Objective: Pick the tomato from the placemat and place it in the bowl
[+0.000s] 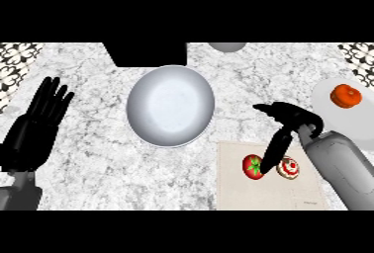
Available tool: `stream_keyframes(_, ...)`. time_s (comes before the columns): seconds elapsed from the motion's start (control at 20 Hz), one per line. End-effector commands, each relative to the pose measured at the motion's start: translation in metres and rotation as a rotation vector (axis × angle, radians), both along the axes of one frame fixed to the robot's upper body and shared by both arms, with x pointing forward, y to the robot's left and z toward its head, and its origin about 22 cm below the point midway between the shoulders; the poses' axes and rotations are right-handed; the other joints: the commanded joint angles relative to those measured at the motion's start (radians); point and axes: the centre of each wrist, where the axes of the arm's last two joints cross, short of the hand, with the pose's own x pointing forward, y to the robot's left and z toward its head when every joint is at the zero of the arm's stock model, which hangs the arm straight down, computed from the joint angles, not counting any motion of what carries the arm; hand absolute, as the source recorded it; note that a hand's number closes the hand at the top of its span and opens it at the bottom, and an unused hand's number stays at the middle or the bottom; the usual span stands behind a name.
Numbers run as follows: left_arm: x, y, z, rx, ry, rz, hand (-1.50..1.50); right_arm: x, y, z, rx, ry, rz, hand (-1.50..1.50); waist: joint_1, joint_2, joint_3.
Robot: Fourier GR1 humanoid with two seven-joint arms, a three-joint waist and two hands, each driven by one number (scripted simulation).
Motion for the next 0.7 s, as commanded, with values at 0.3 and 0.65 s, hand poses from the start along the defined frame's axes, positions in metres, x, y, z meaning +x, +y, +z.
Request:
stream_keyframes(0.3, -0.006, -0.004, 0.001, -0.021, -0.003, 0.009, 0.00, -0.051, -0.001, -0.033, -0.119, -0.090, -0.043, -1.50, -0.003, 0.000, 0.001)
stream_keyframes(0.65, -0.005, -0.003, 0.016, -0.008, -0.021, -0.002, 0.00, -0.052, 0.008, -0.057, -0.125, -0.100, -0.029, -1.50, 0.001, 0.002, 0.001)
